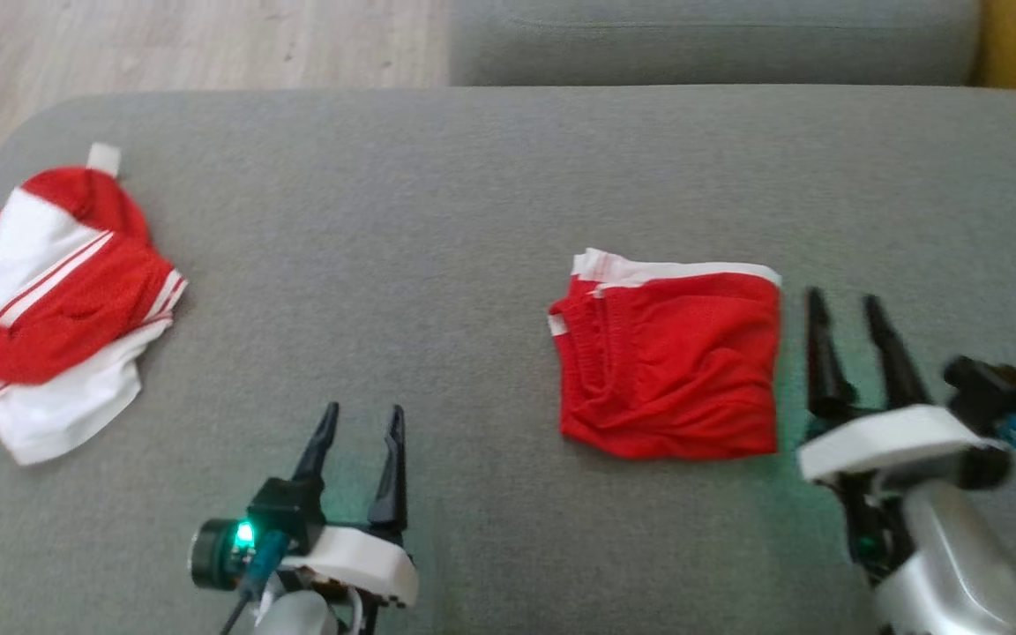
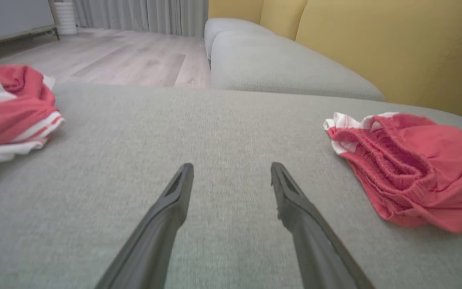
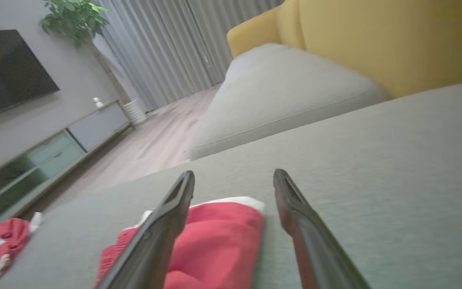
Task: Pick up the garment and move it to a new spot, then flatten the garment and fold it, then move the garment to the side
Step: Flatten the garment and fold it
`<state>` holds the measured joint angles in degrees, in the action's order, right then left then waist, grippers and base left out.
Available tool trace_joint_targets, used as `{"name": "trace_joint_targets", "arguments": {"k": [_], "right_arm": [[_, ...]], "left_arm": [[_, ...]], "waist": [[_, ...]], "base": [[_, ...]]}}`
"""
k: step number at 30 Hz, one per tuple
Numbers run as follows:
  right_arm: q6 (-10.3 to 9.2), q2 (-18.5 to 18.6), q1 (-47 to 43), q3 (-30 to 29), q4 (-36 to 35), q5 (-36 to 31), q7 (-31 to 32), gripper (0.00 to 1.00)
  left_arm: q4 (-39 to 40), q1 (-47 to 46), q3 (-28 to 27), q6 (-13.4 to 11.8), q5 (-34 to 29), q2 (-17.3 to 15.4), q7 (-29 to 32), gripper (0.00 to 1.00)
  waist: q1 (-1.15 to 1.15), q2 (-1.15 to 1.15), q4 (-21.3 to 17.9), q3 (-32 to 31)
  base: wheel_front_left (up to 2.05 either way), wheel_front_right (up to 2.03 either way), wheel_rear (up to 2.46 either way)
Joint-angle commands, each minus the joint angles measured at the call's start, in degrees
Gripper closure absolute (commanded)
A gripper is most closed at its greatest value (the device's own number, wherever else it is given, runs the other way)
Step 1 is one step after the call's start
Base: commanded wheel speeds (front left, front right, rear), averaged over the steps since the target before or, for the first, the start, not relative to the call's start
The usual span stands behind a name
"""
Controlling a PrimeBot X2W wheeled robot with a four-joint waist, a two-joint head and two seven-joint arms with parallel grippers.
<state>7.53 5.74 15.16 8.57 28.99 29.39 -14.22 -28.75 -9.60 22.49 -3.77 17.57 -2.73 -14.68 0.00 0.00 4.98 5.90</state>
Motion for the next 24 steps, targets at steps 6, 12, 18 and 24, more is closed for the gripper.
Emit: {"name": "trace_joint_targets", "arguments": {"k": [6, 12, 18, 24], "right_arm": [[-0.04, -2.38, -5.86, -9.59, -5.91, -15.24, -0.76, 0.00], [-0.04, -2.80, -9.88, -11.54, -6.45, -19.99, -0.77, 0.00], [-0.04, -2.84, -12.45, -10.77, -5.92, -19.25, -0.77, 0.00], [-0.04, -2.85, -12.20, -9.24, -5.24, -18.14, -0.77, 0.00]], "left_arm": [[3.93, 1.57, -5.48, -0.50, -3.15, -0.15, -0.31, 0.00], [5.30, 4.51, -7.54, -0.15, -4.75, -0.15, -0.31, 0.00], [6.97, 7.95, -8.82, 0.12, -5.80, -0.15, -0.32, 0.00], [7.30, 8.84, -8.60, 0.44, -5.81, -0.15, -0.32, 0.00]], "waist": [[0.00, 0.00, -3.00, -2.51], [0.00, 0.00, -3.60, -4.24], [0.00, 0.00, -3.76, -5.44], [0.00, 0.00, -3.42, -5.61]], "base": [[0.00, 0.00, 0.00], [0.00, 0.00, 0.00], [0.00, 0.00, 0.00], [0.00, 0.00, 0.00]]}}
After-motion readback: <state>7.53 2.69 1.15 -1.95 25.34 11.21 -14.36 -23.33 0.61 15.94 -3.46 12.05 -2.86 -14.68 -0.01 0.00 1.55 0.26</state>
